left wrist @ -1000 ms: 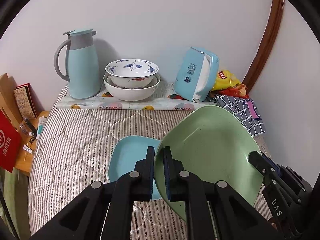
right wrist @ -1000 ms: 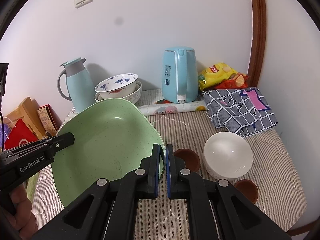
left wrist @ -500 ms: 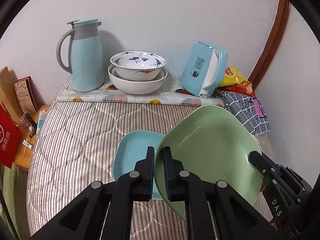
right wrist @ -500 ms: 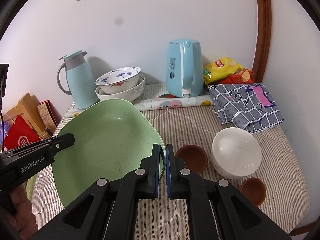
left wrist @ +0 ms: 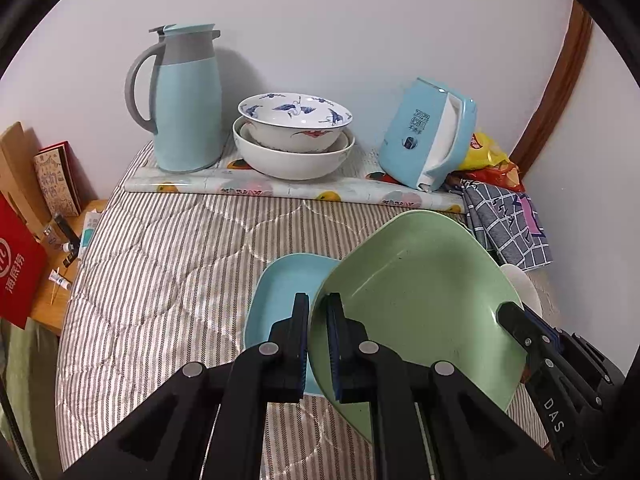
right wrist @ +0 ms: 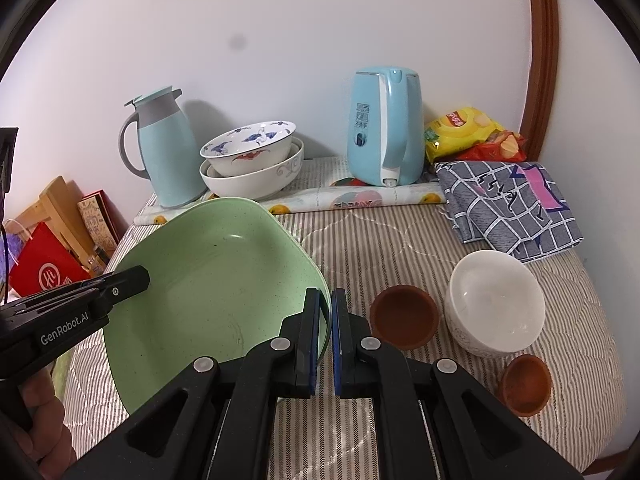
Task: Organize plates and bowls
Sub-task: 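Lift the light-green plate with both grippers and carry it over the teal plate, then lower the green plate onto the teal plate and open both grippers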
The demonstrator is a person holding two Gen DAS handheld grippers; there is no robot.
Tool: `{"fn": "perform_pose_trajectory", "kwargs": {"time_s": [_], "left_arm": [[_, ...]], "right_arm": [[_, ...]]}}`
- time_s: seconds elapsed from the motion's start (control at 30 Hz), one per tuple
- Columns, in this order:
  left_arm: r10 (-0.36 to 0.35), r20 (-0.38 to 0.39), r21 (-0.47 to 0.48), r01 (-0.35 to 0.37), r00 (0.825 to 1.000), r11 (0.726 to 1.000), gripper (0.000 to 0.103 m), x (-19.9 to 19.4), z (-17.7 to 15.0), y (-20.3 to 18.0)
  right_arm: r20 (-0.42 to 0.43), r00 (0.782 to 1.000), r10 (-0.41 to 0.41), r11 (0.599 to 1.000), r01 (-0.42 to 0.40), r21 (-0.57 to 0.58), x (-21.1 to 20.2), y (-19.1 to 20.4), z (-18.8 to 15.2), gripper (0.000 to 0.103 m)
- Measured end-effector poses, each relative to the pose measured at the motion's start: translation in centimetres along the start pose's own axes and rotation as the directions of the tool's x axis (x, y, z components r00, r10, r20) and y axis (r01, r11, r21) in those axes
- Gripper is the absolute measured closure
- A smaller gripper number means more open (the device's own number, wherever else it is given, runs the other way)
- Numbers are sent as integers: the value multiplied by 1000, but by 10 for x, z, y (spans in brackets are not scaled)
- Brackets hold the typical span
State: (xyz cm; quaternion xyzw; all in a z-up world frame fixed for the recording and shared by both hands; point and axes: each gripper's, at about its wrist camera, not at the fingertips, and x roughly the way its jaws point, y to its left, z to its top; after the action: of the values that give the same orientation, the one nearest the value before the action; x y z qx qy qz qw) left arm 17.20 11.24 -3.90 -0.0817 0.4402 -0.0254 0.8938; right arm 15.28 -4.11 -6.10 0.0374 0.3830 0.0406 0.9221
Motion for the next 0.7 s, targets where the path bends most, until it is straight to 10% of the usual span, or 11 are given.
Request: {"fn": "perform_pose_trajectory", "kwargs": {"time_s": [0.7], "left_arm": [[39,-77,-52,-43,996,998,94,30,-20,29]], "right_arm": [[-84,996,24,999,-27,-27,34,17,-16,98]]}}
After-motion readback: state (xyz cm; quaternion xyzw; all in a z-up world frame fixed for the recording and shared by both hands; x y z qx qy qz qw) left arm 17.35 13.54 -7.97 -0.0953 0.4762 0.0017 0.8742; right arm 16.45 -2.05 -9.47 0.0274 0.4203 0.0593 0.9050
